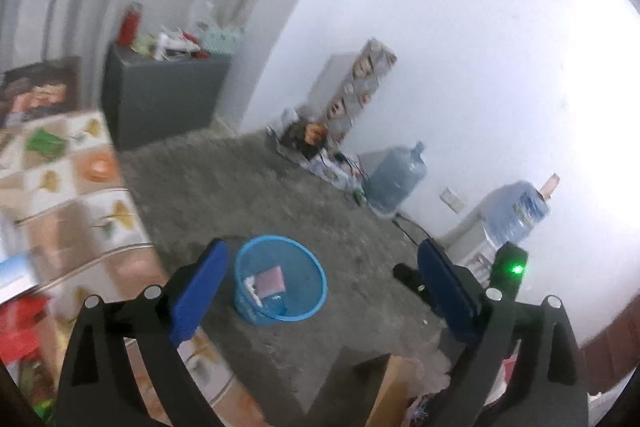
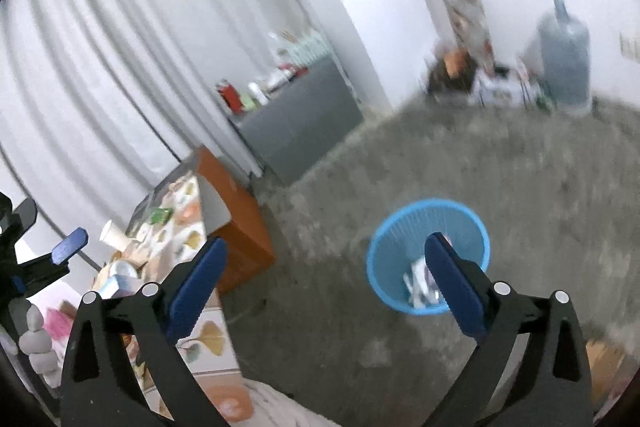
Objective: Collect trash
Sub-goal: 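Move both tools back toward the table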
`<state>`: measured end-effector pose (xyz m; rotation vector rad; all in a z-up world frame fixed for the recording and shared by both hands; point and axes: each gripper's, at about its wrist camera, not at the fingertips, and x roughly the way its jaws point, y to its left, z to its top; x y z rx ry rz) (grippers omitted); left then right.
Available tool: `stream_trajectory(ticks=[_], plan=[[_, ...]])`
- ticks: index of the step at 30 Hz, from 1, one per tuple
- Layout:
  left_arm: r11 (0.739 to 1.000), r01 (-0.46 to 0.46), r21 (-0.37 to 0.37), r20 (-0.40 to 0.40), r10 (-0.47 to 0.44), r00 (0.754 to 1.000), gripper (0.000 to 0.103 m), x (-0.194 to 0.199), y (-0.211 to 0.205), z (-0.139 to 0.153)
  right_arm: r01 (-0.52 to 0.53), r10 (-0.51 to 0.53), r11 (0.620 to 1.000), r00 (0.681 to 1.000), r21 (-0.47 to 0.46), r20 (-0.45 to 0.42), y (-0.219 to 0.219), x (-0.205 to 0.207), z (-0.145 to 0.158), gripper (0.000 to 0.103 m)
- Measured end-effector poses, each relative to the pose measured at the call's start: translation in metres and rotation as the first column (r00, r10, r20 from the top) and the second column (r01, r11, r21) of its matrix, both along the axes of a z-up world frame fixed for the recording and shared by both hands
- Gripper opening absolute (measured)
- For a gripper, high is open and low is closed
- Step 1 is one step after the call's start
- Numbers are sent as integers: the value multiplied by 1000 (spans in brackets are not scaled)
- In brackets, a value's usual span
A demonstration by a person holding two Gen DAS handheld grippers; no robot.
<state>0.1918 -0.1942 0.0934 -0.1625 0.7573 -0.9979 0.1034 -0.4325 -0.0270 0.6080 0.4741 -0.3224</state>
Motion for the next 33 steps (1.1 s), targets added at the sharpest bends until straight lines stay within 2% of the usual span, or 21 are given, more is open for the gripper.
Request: stream_trajectory(ticks=[4, 7, 11, 13, 17, 23, 25, 28, 33], plan=[[998, -60, -35, 18, 61, 998, 94, -20, 55, 10, -22, 22, 995, 1000, -100, 7, 29, 4, 15, 95], [992, -118, -48, 64, 121, 991, 94, -36, 88, 16, -75, 77, 986, 997, -149, 8, 49, 6, 21, 95], [969, -235, -74, 102, 242, 965, 94, -54, 152, 25, -159, 164, 973, 986, -169, 18, 70, 14, 33, 95], [950, -302, -79, 121, 310, 943, 94, -61, 180, 26, -199, 209, 963, 977, -181, 39, 80, 19, 43, 95], [898, -432, -83, 161, 440, 883, 94, -71, 243, 29, -277, 291, 940, 956, -198, 44, 107, 36, 57, 95], [819, -566, -90, 136, 574, 808, 94, -74, 311, 22, -404, 417, 886, 909, -227, 11, 149, 65, 70, 95], [799, -595, -84, 125, 601, 790, 94, -71, 330, 20, -444, 458, 867, 889, -224, 10, 158, 75, 75, 95], [784, -616, -72, 105, 620, 777, 94, -64, 346, 14, -495, 509, 841, 861, -218, 5, 171, 84, 78, 95], [801, -598, -20, 125, 596, 793, 94, -45, 349, 10, -599, 604, 782, 796, -174, -25, 193, 116, 82, 95]])
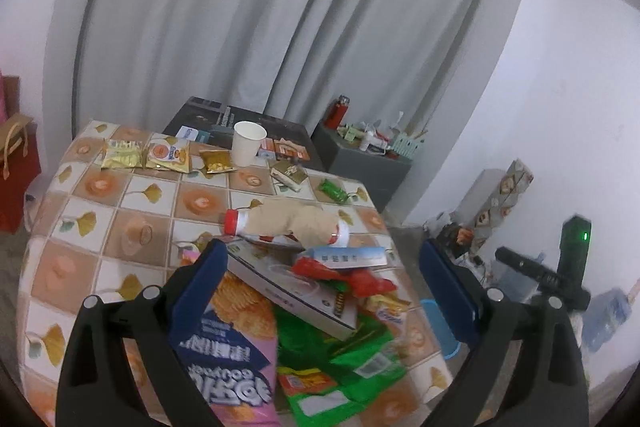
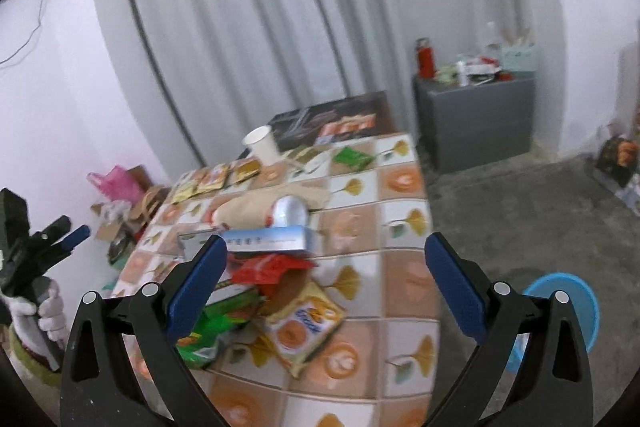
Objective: Collect trash
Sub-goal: 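Move both tools back toward the table, then lower the left gripper onto the crumpled brown paper and close it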
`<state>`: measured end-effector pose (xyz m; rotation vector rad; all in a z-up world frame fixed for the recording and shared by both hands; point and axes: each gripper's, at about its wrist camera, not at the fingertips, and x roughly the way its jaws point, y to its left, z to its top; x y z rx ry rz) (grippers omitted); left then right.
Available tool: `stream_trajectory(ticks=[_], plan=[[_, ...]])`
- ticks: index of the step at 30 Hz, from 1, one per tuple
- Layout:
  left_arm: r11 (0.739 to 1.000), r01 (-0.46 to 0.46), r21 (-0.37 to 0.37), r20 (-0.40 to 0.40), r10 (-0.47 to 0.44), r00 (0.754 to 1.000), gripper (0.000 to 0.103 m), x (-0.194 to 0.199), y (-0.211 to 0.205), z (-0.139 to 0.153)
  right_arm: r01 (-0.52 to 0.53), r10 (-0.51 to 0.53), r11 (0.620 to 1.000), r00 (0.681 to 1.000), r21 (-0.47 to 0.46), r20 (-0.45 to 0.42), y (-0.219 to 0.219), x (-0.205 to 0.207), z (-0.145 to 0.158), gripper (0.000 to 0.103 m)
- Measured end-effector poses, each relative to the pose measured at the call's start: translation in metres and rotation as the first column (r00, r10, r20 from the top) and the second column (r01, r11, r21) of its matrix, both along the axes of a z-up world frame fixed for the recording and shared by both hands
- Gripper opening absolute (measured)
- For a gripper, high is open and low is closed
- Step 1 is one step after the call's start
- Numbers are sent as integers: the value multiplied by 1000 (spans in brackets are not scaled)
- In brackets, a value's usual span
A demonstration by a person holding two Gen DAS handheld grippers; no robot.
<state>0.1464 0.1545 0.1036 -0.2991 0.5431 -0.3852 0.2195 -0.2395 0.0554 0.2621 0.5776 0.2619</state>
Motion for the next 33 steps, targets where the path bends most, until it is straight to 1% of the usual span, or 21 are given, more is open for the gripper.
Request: stream_trajectory(ticks=[4, 7, 8, 10, 12, 13, 14, 16, 18, 20, 22, 24, 26, 27, 29, 30, 32, 33], plan=[[998, 64, 21, -42, -63, 997, 94, 36, -8, 3, -55, 56, 998, 998, 32, -37, 12, 29, 0, 95], [989, 134, 57, -110, -127, 986, 94, 84, -25, 0, -87, 93, 993, 993, 77, -75, 15, 53, -3, 95], [987, 143, 70, -135, -133, 982, 94, 99, -30, -3, -92, 102, 991, 990, 100, -94, 16, 64, -5, 95], [980, 173, 100, -203, -150, 968, 94, 134, -45, -14, -85, 102, 988, 987, 130, -123, 16, 79, -10, 95], [973, 189, 132, -250, -152, 956, 94, 161, -56, -26, -79, 104, 983, 983, 167, -151, 16, 93, -16, 95], [965, 215, 149, -289, -165, 943, 90, 179, -65, -35, -76, 106, 981, 982, 179, -160, 16, 95, -19, 95], [962, 218, 163, -311, -160, 937, 88, 190, -69, -42, -74, 108, 978, 979, 193, -171, 16, 100, -22, 95], [950, 252, 185, -357, -174, 918, 88, 213, -81, -56, -75, 113, 977, 977, 201, -183, 17, 106, -25, 95], [939, 266, 219, -379, -169, 910, 87, 226, -90, -66, -76, 116, 977, 974, 200, -195, 17, 110, -30, 95], [929, 286, 236, -406, -173, 897, 85, 238, -98, -77, -73, 116, 977, 971, 202, -207, 14, 114, -33, 95], [920, 292, 264, -424, -161, 891, 83, 245, -105, -87, -68, 114, 976, 969, 208, -219, 12, 117, -37, 95], [915, 293, 278, -441, -150, 885, 80, 250, -109, -96, -64, 115, 974, 966, 215, -231, 10, 121, -42, 95], [912, 293, 287, -460, -137, 877, 74, 253, -111, -102, -68, 128, 969, 961, 237, -246, 7, 124, -47, 94], [910, 285, 300, -444, -131, 886, 73, 252, -112, -102, -74, 142, 963, 956, 258, -256, 6, 125, -50, 93], [905, 286, 314, -442, -127, 888, 66, 251, -113, -102, -82, 167, 951, 947, 298, -273, 6, 127, -55, 91], [905, 279, 321, -441, -118, 890, 65, 250, -113, -101, -86, 183, 943, 941, 322, -285, 6, 128, -58, 90], [904, 272, 330, -443, -106, 890, 57, 250, -113, -100, -87, 213, 925, 925, 370, -315, 6, 130, -66, 87], [903, 269, 336, -443, -100, 891, 55, 250, -113, -100, -85, 228, 915, 915, 395, -332, 6, 131, -71, 85]])
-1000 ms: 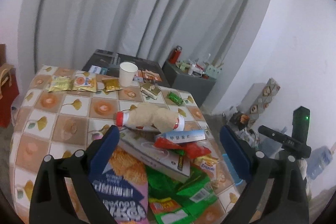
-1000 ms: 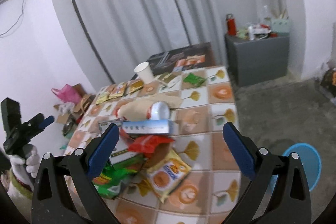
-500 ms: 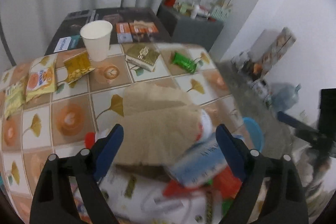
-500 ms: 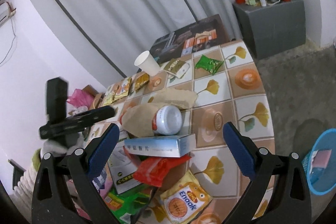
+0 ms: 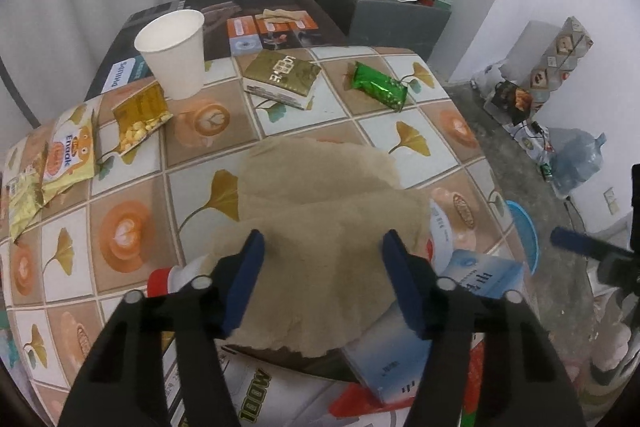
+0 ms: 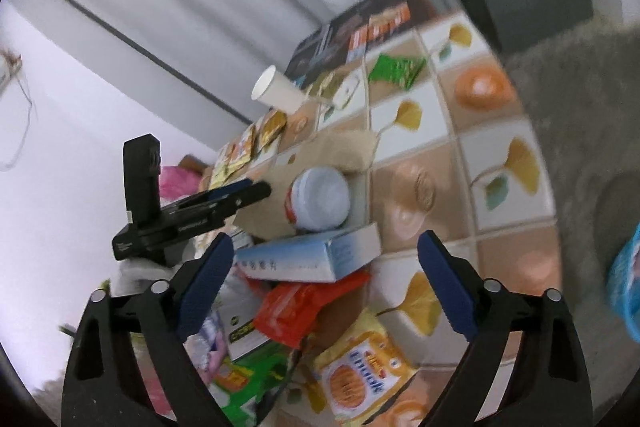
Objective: Collect trash
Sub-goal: 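Lower the left gripper onto the crumpled brown paper and close it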
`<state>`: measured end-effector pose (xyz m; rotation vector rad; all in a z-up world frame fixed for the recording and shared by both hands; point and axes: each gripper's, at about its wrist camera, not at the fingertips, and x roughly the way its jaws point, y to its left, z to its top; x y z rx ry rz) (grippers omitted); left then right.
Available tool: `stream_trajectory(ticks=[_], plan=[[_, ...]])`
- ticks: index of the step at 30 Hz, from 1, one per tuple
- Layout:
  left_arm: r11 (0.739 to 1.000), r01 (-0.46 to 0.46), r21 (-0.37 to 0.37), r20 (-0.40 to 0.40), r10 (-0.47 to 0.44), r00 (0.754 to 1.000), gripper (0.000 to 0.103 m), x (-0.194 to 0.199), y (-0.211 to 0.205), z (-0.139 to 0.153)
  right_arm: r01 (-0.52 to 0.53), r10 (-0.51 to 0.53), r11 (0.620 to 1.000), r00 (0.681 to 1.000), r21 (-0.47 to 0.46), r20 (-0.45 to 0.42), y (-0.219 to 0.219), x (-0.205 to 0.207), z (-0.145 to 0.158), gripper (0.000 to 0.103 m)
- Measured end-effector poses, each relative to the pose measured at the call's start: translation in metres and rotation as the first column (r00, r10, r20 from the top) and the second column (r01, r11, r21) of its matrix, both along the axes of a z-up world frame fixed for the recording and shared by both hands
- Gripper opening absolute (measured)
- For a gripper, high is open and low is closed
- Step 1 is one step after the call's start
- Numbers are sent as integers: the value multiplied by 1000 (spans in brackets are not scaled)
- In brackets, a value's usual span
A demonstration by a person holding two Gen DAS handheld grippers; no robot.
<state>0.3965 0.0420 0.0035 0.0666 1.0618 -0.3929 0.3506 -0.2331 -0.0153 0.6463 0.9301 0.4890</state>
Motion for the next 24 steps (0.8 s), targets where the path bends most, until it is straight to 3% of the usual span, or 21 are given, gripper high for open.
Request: stream_trajectory(ticks=[6, 14, 19, 24], plan=[[999, -6, 46, 17, 5, 1000, 36, -1, 0, 0, -17, 34, 993, 989, 119, -144, 5, 9, -26, 79], [998, 9, 58, 30, -11, 999, 11, -1, 1, -1, -19, 67, 981, 966, 192, -249, 11, 19, -44, 73], [998, 17, 54, 38, -19, 999, 3, -2, -1, 0, -3, 65, 976, 958, 217, -278, 10, 24, -50, 66], [998, 34, 51, 66, -37, 997, 2, -6, -5, 4, 0, 78, 969, 947, 245, -311, 14, 31, -57, 59]])
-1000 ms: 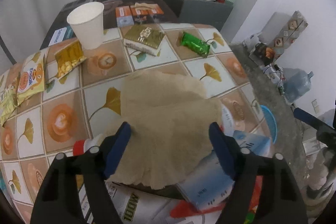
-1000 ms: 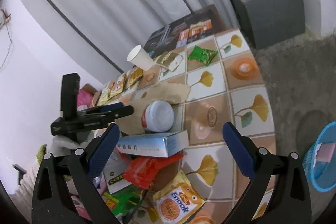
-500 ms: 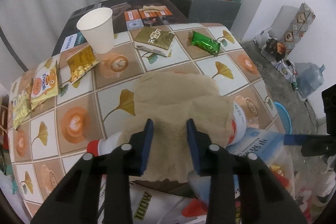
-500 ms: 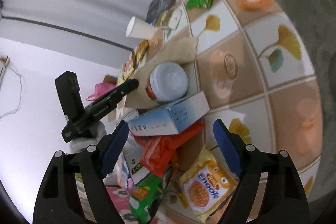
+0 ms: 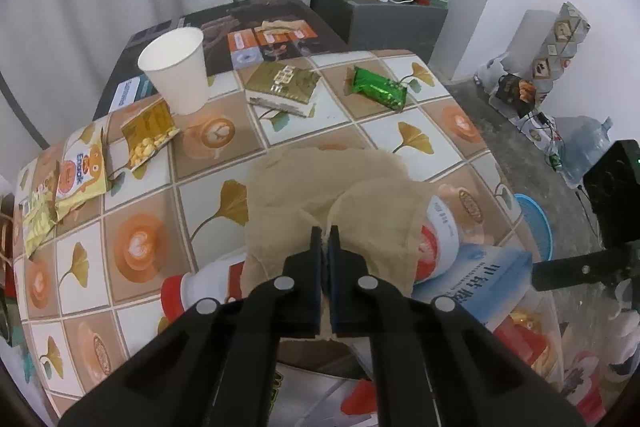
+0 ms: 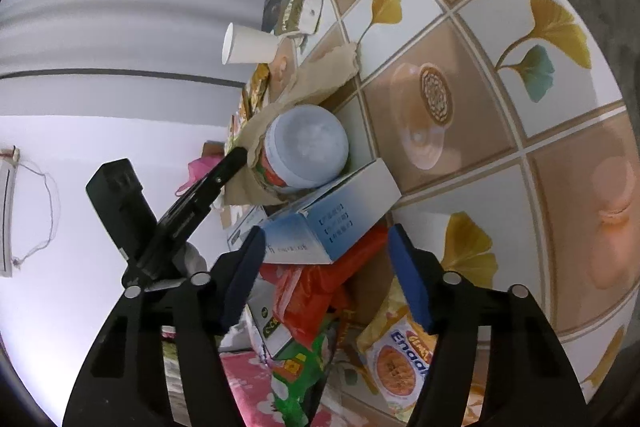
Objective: Collect trash
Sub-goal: 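Lower the left gripper onto the crumpled brown paper and close it, then hold the brown paper in the left gripper while the right gripper grasps the blue-white medicine box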
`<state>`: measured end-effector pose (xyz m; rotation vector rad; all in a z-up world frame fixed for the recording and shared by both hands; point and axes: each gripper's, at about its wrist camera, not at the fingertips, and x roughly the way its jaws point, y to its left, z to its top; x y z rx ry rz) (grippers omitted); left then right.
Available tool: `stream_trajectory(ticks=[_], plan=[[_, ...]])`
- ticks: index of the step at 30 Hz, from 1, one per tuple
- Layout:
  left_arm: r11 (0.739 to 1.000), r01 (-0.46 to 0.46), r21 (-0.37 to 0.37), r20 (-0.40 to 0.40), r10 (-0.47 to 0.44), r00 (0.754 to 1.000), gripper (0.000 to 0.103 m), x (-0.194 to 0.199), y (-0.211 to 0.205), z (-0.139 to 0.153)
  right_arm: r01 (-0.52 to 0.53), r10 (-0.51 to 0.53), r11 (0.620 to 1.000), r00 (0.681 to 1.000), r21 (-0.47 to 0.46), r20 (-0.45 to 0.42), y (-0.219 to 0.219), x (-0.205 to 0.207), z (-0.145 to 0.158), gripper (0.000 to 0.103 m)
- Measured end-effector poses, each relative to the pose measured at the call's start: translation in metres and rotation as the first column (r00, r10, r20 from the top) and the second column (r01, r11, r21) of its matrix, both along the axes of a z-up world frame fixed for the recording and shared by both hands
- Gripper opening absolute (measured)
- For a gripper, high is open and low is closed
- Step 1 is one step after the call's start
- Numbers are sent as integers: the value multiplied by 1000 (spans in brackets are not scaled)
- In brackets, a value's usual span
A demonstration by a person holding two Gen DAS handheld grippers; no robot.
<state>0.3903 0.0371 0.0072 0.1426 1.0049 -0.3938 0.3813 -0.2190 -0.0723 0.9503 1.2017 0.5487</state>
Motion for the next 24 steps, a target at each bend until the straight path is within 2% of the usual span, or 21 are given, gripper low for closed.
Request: stream_trajectory(ticks=[3, 6, 24], plan=[[1000, 13, 6, 27, -13, 1000, 2, -4, -4, 5, 0, 1, 1000, 1000, 24, -23, 1, 4, -5, 51], [1000, 22, 8, 48, -22, 999, 2, -7, -6, 10, 8, -6, 999, 999, 52, -43, 2, 9, -13, 48], [1000, 21, -22, 75, -19, 997, 2, -13, -1, 20, 64, -31, 979, 985, 192, -171, 0, 25, -37, 52]])
